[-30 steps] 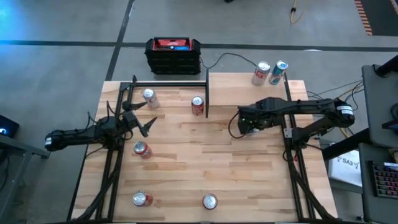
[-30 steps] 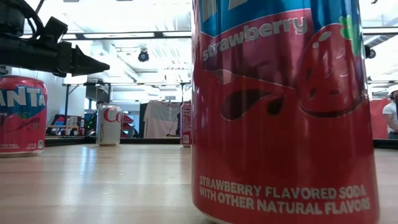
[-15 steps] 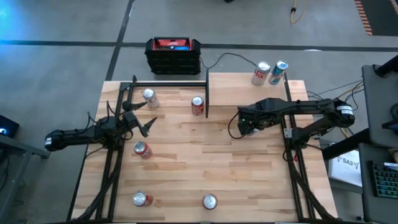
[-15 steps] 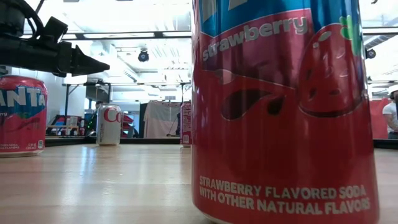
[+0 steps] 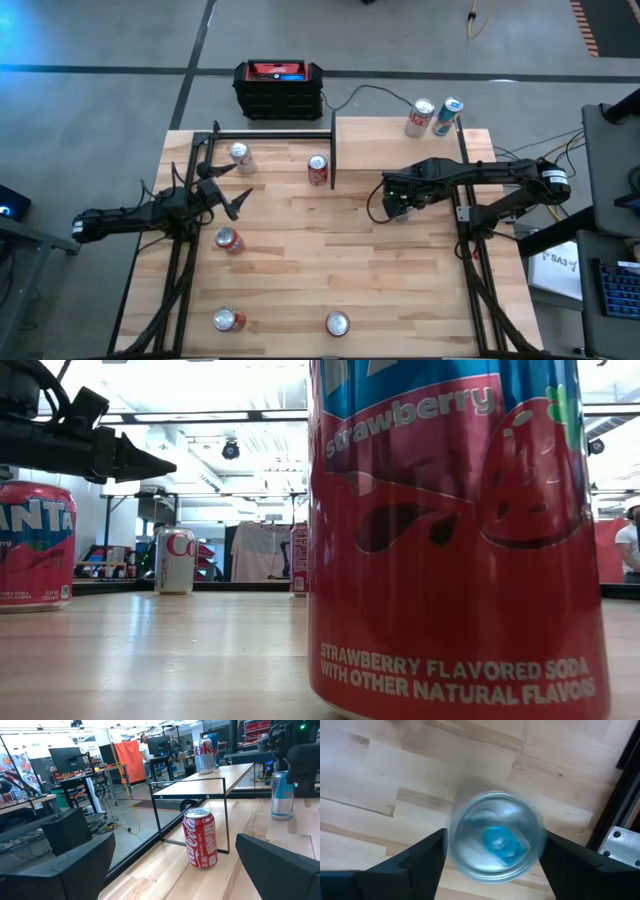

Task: Place canned beverage on shelf
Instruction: Put the blue soda can on the shelf aligned with the other blue soda can

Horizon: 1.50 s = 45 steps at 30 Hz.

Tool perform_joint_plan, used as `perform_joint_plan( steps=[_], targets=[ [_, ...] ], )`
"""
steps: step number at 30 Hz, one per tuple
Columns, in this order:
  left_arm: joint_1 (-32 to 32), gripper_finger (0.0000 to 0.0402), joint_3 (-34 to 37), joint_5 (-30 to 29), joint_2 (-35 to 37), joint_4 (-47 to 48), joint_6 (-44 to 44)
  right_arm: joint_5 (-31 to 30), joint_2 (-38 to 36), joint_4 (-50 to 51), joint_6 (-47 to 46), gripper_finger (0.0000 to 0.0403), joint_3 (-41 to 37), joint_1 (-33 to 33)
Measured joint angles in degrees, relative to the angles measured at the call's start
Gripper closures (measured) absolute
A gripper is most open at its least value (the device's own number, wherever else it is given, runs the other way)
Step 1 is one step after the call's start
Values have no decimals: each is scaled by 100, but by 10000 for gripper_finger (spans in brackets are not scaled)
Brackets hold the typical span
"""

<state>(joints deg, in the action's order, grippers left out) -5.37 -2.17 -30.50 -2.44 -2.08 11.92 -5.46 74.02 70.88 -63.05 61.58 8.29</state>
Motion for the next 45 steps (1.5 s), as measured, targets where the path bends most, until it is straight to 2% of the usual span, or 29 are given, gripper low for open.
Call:
perform_joint_plan(
  steps=[5,13,20,25,29,38,45],
  targets=[
    [0,3,0,2,0,2,0,-54,0,-16,-132,76,0,0],
    [2,3,0,0,0,2,0,-340,0,-53,-1114,22,0,-271],
    [1,3,-1,0,0,2,1,-1046,0,-66,-2507,19,-33,-1440],
    [2,3,0,0,0,0,0,-2126,224,-88,-3890,19,-209,-2570],
    [1,3,-1,1,0,0,1,-2836,621,-87,-4690,19,-373,-3147],
    [2,3,0,0,0,2,0,-3249,1587,14,-5502,19,-428,-3329],
    [1,3,-1,0,0,2,0,-3696,2131,343,-6500,19,-431,-3344]
  ],
)
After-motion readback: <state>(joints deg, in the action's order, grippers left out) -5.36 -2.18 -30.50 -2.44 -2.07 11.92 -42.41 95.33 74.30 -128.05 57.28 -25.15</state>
